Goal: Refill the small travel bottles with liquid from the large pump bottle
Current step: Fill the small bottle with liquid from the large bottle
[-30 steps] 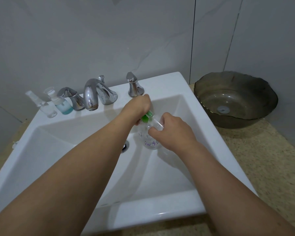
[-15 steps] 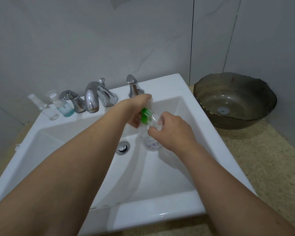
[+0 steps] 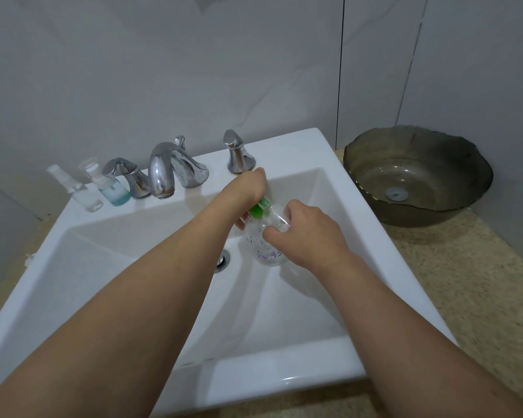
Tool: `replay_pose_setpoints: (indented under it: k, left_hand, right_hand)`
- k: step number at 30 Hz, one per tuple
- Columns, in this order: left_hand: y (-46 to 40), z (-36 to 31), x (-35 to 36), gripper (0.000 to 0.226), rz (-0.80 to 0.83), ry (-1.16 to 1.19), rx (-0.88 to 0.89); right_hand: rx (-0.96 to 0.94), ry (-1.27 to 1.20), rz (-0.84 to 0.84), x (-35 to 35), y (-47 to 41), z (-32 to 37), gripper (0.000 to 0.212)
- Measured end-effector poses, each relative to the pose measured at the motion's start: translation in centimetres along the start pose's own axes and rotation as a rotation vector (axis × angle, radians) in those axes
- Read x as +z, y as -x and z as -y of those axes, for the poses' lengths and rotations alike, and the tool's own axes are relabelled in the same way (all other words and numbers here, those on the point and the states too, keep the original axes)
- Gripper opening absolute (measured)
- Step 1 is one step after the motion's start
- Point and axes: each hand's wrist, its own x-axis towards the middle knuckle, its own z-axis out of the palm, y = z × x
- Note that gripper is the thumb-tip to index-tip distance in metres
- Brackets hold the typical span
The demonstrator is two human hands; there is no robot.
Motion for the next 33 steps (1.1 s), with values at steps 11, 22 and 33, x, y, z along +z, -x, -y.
replay_pose_setpoints:
  k: [11,22,33]
  left_hand:
    - [-0.2,0.3,0.4,0.042,-0.037,0.012,0.039]
    - [-0.5,-0.1,-1.8,0.089,0.235,-0.029,-0.078]
    - [-0.1,0.1,-0.5,0.055,0.087,-0.029,-0.006]
  right_hand:
    - [0.018,-0.014,0.015,0.0,0.0,0.0,0.034]
    - [-0.037,-0.023,-0.051,-0.3,0.1,0.3,0.034]
    - [-0.017,0.007,-0.022,-0.2,0.0,0.1,0.034]
